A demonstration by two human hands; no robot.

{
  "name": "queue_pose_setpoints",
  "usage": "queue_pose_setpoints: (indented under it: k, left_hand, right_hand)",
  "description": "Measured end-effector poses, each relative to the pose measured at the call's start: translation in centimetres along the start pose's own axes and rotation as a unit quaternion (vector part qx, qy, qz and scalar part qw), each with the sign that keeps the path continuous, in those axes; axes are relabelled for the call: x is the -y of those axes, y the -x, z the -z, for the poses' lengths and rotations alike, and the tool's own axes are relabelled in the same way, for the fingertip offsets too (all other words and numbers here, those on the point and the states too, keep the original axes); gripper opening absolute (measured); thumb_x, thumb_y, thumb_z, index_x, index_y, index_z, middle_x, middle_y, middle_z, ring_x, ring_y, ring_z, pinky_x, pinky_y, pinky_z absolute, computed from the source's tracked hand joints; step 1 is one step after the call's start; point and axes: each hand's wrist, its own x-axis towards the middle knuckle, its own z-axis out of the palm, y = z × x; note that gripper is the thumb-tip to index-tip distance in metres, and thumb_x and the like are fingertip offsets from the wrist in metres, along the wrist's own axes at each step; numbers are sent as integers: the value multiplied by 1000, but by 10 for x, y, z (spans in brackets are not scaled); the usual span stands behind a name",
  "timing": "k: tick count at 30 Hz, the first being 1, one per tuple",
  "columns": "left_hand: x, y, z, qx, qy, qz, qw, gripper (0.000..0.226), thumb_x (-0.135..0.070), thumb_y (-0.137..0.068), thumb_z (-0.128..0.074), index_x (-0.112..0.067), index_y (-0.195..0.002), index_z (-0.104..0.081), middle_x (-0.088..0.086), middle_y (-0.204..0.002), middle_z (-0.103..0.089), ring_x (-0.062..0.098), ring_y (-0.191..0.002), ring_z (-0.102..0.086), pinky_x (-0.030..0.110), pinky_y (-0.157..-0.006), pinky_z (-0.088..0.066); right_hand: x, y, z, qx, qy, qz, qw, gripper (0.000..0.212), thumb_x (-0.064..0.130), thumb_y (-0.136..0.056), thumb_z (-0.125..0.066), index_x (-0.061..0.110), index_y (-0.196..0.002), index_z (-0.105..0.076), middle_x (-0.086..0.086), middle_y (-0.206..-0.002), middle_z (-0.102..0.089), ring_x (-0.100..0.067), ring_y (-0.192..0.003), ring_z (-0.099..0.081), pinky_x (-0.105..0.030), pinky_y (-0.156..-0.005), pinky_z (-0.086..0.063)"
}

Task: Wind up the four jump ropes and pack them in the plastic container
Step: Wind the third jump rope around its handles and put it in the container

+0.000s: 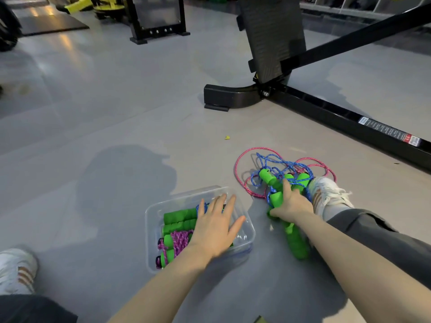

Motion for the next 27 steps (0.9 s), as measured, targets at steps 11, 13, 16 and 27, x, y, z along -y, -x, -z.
queue_pose_setpoints:
  k: [11,13,16,27]
  left_hand:
    - [-20,-29,101,-80,407,72,907,26,-41,-85,-67,-26,-100,-50,-8,-80,-59,12,-73,-55,27,-72,-47]
    - [-12,-39,133,-107,425,68,896,17,-33,-91,-61,-24,-94,-47,-1,-77,-57,20,-71,-56,38,-74,-49]
    - [2,-44,183,-144,442,106,879,14,-28,-97,-50,-20,-87,-44,1,-73,-52,21,-66,-53,31,-63,-47]
    - [61,-8,247,-114,522,318,783,24,-25,-96,-50,-14,-75,-45,6,-63,-48,10,-40,-47,15,-42,-33]
  right_hand:
    - [141,26,124,-90,-442,132,883,90,34,-58,-72,16,-135,-28,2,-91,-55,-23,-87,-56,-31,-66,-45]
    - [159,37,156,-82,-457,156,872,91,34,-70,-74,15,-141,-21,-1,-99,-54,-19,-81,-55,-28,-63,-44]
    - [176,58,190,13,-485,147,862,94,69,-74,-56,25,-145,-13,-3,-86,-58,-16,-61,-51,-25,-56,-42]
    - [186,80,163,102,-134,155,973,23,30,-98,-33,10,-101,-43,-10,-66,-44,-18,-49,-37,-21,-48,-31]
